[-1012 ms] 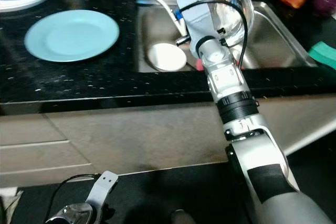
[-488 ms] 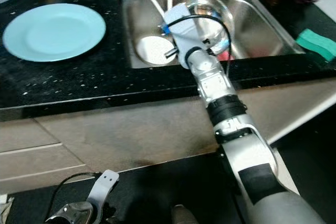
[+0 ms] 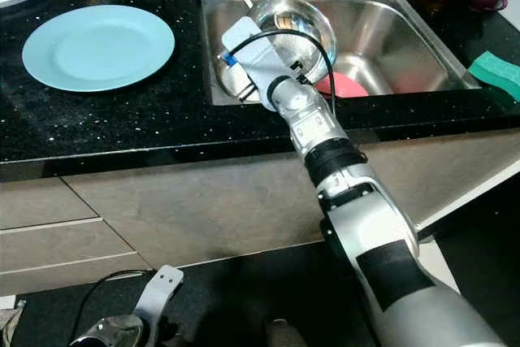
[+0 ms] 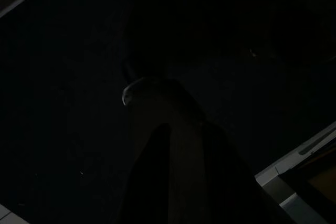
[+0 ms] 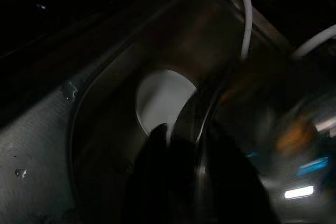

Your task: Kitchen organization

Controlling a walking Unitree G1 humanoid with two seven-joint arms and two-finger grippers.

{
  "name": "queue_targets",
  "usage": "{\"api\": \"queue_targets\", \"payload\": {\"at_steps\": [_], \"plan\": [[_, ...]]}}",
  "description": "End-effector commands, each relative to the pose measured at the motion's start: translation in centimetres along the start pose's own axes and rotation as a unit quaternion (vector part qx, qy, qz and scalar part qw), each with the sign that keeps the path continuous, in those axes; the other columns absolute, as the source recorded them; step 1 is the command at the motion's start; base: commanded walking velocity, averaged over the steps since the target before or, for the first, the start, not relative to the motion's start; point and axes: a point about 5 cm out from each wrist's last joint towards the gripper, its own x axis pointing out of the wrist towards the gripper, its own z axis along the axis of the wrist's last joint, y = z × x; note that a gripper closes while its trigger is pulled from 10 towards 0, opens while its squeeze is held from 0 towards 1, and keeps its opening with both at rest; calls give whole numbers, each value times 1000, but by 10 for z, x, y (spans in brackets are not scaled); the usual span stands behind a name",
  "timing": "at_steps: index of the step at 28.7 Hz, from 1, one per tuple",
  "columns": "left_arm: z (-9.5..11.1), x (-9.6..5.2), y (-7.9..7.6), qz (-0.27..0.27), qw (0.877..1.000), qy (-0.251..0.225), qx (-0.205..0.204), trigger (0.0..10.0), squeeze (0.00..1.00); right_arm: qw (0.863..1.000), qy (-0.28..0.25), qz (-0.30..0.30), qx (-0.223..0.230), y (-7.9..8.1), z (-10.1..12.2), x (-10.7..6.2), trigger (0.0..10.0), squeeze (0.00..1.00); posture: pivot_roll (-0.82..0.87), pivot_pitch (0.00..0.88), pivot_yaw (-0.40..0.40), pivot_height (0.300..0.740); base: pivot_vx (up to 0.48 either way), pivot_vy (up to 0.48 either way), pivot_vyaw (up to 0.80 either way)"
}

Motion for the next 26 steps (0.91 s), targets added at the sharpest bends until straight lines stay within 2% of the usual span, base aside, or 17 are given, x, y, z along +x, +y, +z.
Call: {"api": "queue_targets", "payload": {"at_steps": [1,7,9,10,11,12,13,14,15,16,17,18,19,20,21,23,26], "plan": [[-10,2,-6,-6,1000,15,0,10000,0,1000,-2,-4,-5,-1,2,1,10000,1000,73,204,-87,740,0,0,0],[-9,2,-6,-7,1000,14,0,10000,0,1000,-6,-12,-5,-6,5,1,10000,976,68,204,-86,740,0,0,0],[-9,2,-6,-7,1000,14,0,10000,0,1000,-7,-15,-4,-8,5,1,10000,929,66,204,-86,740,0,0,0],[-9,2,-6,-7,1000,14,0,10000,0,1000,-15,-18,4,-11,7,1,10000,796,66,204,-86,740,0,0,0],[-8,2,-6,-6,1000,13,0,10000,0,999,-32,-17,25,-13,11,0,10000,584,66,203,-86,740,0,0,0],[-8,2,-6,-6,1000,13,-1,10000,0,998,-45,-15,40,-14,14,0,10000,239,66,203,-86,740,0,0,0],[-8,2,-5,-6,1000,13,-1,10000,0,994,-79,7,77,-11,23,0,10000,0,68,202,-85,740,0,0,0],[-8,2,-5,-6,1000,13,-1,10000,0,994,-79,7,77,-11,23,0,10000,0,68,202,-85,740,0,0,0],[-8,2,-5,-5,1000,12,-1,10000,0,989,-103,23,100,-10,29,-1,10000,0,68,202,-85,740,0,0,0],[-8,2,-5,-4,1000,12,-1,10000,0,971,-163,68,164,-4,45,-4,10000,0,69,201,-84,740,0,0,0],[-8,2,-5,-4,1000,12,-1,10000,0,971,-163,68,164,-4,45,-4,10000,0,69,201,-84,740,0,0,0],[-7,2,-5,-4,1000,12,-1,10000,0,952,-203,94,210,-1,55,-7,10000,0,70,200,-84,740,0,0,0],[-7,1,-4,-2,1000,11,-2,10000,0,917,-259,116,281,1,69,-13,10000,0,70,199,-82,740,0,0,0],[-7,1,-4,-2,1000,11,-2,10000,0,917,-259,116,281,1,69,-13,10000,0,70,199,-82,740,0,0,0],[-7,1,-3,-1,1000,10,-2,10000,0,892,-290,131,321,3,76,-17,10000,0,70,194,-80,740,0,0,0],[-7,1,-3,-1,1000,10,-2,10000,0,890,-298,132,318,6,77,-19,10000,0,71,193,-78,740,0,0,0],[-6,1,-2,2,1000,9,1,10000,0,908,-294,128,270,17,77,-19,10000,0,69,182,-71,740,0,0,788]]}}
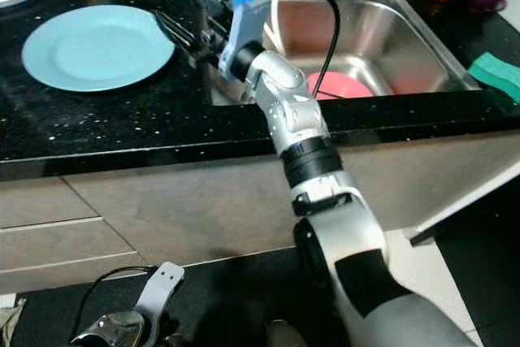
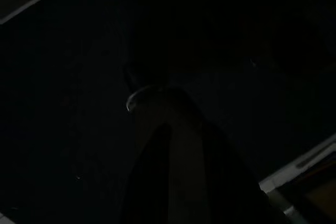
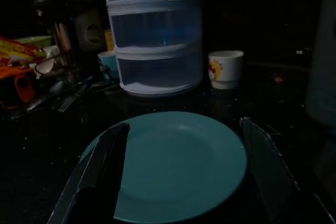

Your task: Kitchen organization

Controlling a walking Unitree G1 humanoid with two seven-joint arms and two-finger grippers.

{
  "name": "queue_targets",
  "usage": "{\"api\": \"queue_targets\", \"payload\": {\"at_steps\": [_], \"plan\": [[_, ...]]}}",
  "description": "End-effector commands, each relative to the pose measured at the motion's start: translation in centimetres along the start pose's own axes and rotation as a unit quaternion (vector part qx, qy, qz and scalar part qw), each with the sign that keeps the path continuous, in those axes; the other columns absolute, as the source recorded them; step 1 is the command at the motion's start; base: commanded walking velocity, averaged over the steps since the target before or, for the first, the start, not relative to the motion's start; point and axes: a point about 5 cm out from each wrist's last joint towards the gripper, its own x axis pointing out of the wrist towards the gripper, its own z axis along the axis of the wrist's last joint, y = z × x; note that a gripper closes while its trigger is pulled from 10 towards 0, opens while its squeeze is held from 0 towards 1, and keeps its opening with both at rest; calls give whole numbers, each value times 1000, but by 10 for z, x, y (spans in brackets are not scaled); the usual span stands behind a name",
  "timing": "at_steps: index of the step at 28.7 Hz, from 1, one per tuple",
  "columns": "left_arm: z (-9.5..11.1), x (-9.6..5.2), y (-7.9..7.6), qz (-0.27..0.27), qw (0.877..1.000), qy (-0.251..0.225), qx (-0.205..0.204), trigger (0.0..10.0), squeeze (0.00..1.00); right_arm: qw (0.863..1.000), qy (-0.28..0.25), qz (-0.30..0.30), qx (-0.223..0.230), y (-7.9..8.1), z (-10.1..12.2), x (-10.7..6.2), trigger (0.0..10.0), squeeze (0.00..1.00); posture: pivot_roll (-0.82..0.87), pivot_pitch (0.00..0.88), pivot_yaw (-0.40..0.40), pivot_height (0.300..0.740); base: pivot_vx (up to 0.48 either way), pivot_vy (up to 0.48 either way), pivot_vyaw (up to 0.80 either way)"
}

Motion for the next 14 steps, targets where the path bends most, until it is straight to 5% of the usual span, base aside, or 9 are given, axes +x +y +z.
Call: {"api": "queue_targets", "payload": {"at_steps": [1,14], "plan": [[-11,1,-3,-4,1000,19,-1,10000,0,999,8,9,-33,6,-4,0,10000,0,69,180,-71,740,0,0,788],[-10,0,-1,0,1000,20,1,10000,0,984,40,96,-142,35,-10,-6,10000,0,62,159,-67,740,0,0,793]]}}
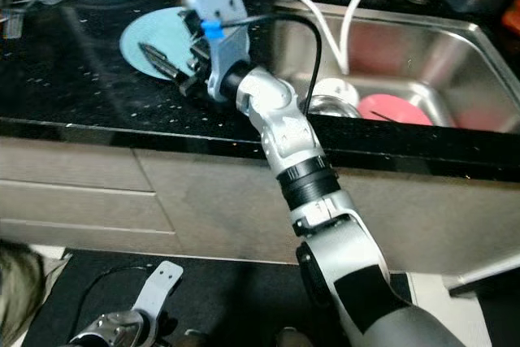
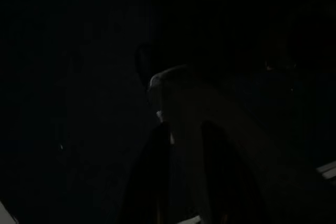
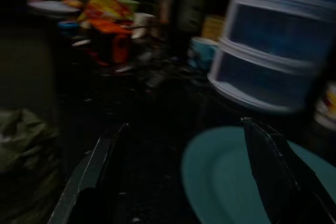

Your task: Kitchen organization

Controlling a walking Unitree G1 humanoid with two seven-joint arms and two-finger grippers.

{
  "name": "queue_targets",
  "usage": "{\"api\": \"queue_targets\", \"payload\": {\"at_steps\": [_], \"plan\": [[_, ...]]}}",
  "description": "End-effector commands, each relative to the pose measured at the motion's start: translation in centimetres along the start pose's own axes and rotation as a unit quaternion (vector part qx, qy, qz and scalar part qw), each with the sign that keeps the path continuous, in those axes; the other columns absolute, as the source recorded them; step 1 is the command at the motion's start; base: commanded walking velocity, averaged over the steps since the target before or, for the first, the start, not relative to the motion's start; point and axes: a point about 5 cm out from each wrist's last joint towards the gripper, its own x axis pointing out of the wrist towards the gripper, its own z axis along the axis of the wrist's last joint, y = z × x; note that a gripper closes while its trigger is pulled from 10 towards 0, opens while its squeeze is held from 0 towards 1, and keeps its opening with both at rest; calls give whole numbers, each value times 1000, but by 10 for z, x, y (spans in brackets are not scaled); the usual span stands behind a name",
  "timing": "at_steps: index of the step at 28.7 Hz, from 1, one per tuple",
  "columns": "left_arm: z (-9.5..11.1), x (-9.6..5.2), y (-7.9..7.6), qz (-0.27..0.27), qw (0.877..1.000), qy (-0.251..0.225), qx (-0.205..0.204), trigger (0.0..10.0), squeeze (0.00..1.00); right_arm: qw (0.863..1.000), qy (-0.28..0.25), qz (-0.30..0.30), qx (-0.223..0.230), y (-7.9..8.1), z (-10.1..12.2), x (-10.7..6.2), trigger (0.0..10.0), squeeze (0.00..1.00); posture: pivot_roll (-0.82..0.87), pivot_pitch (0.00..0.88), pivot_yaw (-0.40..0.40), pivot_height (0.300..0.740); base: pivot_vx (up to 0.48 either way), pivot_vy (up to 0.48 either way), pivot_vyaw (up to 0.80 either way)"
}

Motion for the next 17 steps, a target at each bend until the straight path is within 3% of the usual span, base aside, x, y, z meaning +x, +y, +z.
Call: {"api": "queue_targets", "payload": {"at_steps": [1,2,7,8,12,17], "plan": [[-9,1,-3,-2,1000,17,2,10000,0,1000,-1,20,-20,6,2,0,10000,0,62,159,-67,740,0,0,794],[-9,1,-2,-2,1000,17,3,10000,0,998,11,30,-52,9,0,-1,10000,0,60,157,-64,740,0,0,794],[-9,0,-2,-2,1000,18,4,10000,0,996,34,32,-82,12,-8,-5,10000,0,58,156,-63,740,0,0,794],[-9,0,-2,-2,1000,18,5,10000,0,992,59,17,-108,9,-15,-7,10000,0,59,156,-60,740,0,0,0],[-9,0,-2,-2,1000,19,7,10000,0,986,88,-14,-138,3,-21,-10,10000,0,60,155,-58,740,0,0,0],[-8,0,-1,2,1000,18,10,10000,0,988,89,-33,-123,0,-22,-11,10000,0,60,155,-58,740,0,0,160]]}}
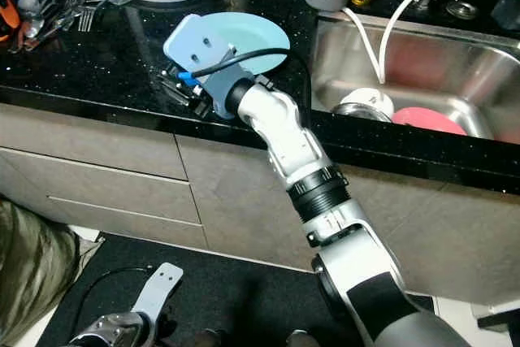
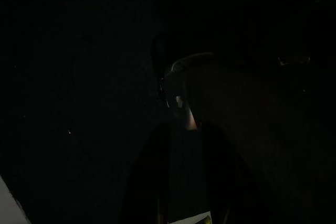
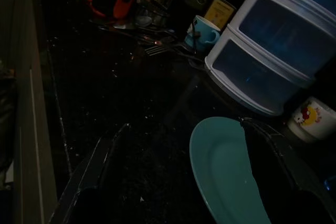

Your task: Kitchen organization

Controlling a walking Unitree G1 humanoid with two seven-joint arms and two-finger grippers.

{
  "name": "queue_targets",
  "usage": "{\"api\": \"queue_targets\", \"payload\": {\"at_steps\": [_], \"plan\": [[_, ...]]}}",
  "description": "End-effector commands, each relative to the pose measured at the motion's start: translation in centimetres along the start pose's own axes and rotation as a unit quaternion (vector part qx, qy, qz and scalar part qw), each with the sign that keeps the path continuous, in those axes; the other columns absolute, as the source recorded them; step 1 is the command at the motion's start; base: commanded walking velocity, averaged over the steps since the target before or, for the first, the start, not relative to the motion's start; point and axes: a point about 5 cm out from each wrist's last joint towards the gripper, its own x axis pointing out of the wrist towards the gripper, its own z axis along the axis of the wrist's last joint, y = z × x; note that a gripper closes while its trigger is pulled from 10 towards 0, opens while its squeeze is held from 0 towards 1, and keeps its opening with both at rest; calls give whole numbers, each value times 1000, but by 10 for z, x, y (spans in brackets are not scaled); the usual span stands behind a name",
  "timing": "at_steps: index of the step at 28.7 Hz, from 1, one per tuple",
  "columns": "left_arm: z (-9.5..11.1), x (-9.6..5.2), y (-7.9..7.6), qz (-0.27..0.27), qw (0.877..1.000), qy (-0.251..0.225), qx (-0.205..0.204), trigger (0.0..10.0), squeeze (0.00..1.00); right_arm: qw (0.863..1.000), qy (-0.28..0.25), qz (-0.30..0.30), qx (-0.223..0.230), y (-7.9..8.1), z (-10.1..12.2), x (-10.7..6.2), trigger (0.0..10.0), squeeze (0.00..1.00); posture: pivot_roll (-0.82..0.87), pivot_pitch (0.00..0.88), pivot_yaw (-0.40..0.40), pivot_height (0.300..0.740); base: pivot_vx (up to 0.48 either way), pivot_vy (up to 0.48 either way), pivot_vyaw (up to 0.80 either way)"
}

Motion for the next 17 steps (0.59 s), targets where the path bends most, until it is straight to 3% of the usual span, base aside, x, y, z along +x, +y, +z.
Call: {"api": "queue_targets", "payload": {"at_steps": [1,17], "plan": [[-7,0,-2,1,1000,13,5,10000,0,1000,2,-3,20,0,-2,-1,10000,0,60,155,-58,740,0,0,800],[-6,1,0,26,1000,1,-7,10000,0,998,13,-42,38,-4,-9,-4,10000,0,66,137,-62,740,0,0,800]]}}
